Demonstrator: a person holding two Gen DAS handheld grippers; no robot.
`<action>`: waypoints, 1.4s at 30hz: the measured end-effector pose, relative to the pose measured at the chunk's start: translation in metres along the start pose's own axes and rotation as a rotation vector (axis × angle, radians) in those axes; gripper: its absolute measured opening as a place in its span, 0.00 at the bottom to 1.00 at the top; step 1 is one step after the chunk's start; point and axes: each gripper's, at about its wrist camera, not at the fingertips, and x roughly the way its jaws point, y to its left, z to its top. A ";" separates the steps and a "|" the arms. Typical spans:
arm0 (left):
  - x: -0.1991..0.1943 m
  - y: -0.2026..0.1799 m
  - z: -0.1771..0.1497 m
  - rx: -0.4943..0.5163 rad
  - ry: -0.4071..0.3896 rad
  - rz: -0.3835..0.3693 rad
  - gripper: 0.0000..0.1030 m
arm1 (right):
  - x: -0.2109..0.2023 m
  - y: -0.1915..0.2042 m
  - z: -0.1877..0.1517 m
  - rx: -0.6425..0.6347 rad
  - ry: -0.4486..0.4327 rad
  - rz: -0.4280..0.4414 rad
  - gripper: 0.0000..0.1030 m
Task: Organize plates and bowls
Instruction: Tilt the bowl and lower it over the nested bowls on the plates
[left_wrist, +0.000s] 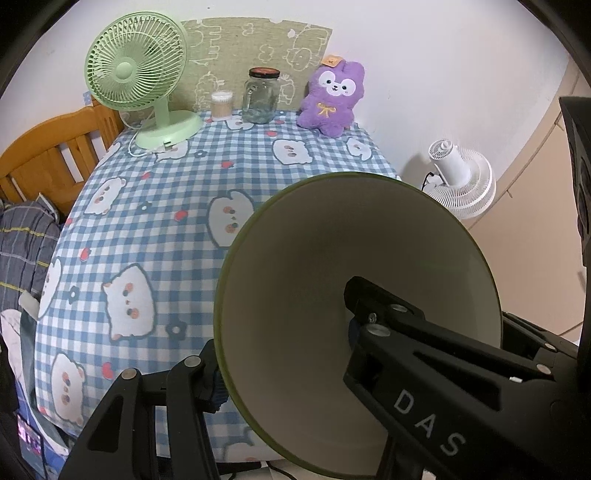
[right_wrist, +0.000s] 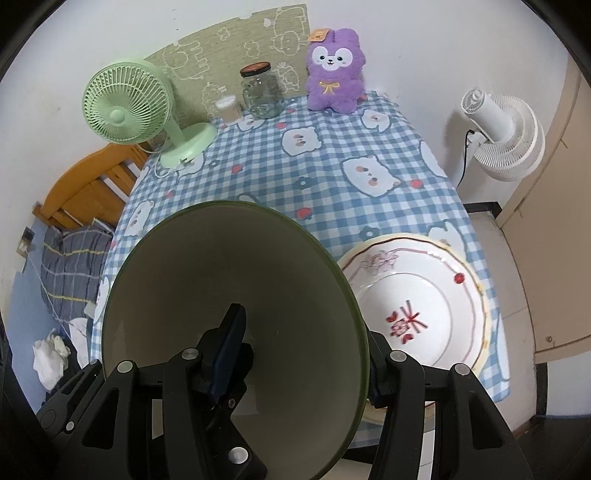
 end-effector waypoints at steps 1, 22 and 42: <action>0.001 -0.004 0.000 -0.004 0.000 0.000 0.56 | 0.000 -0.003 0.001 -0.002 0.001 0.000 0.56; 0.040 -0.068 0.006 -0.083 0.027 0.021 0.55 | 0.020 -0.078 0.022 -0.053 0.049 0.017 0.56; 0.085 -0.082 -0.001 -0.158 0.112 0.063 0.55 | 0.064 -0.105 0.021 -0.086 0.138 0.049 0.56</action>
